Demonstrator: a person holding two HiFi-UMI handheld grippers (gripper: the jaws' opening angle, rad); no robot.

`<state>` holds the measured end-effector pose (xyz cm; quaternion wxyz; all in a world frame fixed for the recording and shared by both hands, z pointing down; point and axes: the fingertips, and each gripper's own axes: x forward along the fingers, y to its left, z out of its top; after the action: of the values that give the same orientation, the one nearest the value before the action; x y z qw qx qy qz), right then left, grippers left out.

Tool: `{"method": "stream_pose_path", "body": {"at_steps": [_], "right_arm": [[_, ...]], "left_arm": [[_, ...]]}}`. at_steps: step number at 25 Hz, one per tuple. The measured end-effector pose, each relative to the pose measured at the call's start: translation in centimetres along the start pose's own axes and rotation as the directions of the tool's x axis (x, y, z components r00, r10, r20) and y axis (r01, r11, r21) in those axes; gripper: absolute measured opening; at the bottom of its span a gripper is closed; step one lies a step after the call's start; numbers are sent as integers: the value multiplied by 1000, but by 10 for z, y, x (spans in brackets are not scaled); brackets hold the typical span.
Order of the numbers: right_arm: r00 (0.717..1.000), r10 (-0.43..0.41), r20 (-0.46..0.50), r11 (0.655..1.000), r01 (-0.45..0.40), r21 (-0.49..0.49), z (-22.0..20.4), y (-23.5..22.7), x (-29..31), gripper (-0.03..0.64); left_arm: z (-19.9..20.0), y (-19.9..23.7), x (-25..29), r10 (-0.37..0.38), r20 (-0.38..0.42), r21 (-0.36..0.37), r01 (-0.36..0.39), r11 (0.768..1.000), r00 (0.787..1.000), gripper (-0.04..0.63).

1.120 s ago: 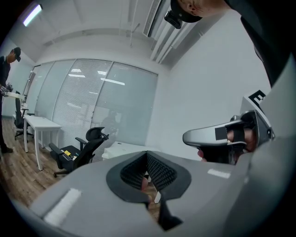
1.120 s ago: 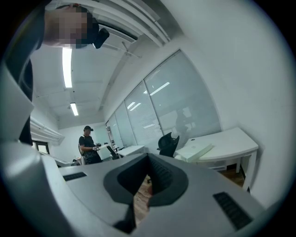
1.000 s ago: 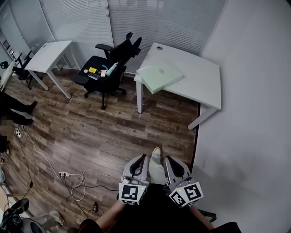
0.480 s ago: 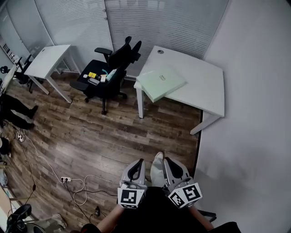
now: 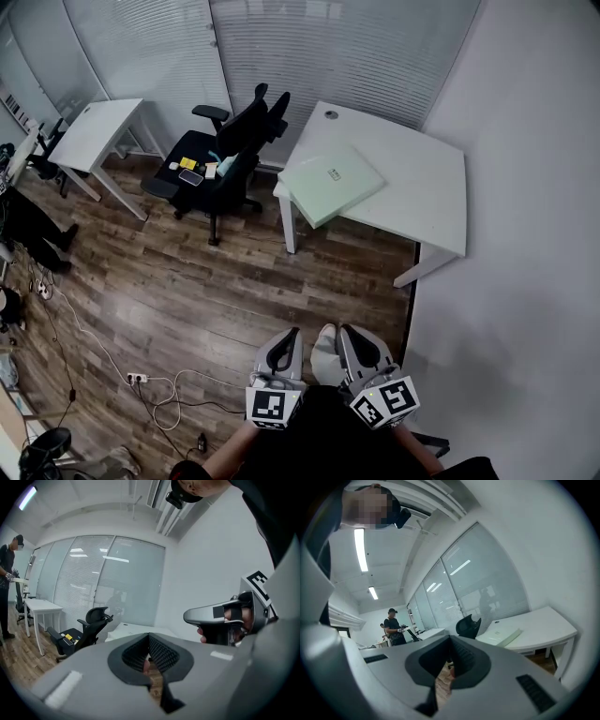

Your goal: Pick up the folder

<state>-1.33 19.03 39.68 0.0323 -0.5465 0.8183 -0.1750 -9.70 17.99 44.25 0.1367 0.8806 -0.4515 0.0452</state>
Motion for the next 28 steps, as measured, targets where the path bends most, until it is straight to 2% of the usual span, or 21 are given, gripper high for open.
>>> {"method": "stream_pose_path", "body": {"at_steps": [3, 7, 17, 23, 28], "right_arm": [[1000, -11, -2, 1000, 11, 14, 4, -14, 7, -2], [1000, -24, 0, 999, 24, 32, 11, -37, 20, -2], [1000, 16, 9, 1000, -16, 22, 36, -78, 49, -2], [999, 49, 16, 999, -49, -19, 49, -91, 61, -2], [999, 42, 22, 999, -42, -34, 58, -111, 64, -2]], "left_arm": [[1, 0, 15, -2, -10, -16, 2, 1000, 1000, 5], [1, 5, 43, -15, -7, 22, 15, 1000, 1000, 5], [15, 4, 93, 10, 1, 29, -10, 1000, 1000, 5], [21, 2, 122, 16, 6, -11, -16, 1000, 1000, 5], [19, -2, 147, -3, 2, -108, 3, 994, 1000, 5]]}}
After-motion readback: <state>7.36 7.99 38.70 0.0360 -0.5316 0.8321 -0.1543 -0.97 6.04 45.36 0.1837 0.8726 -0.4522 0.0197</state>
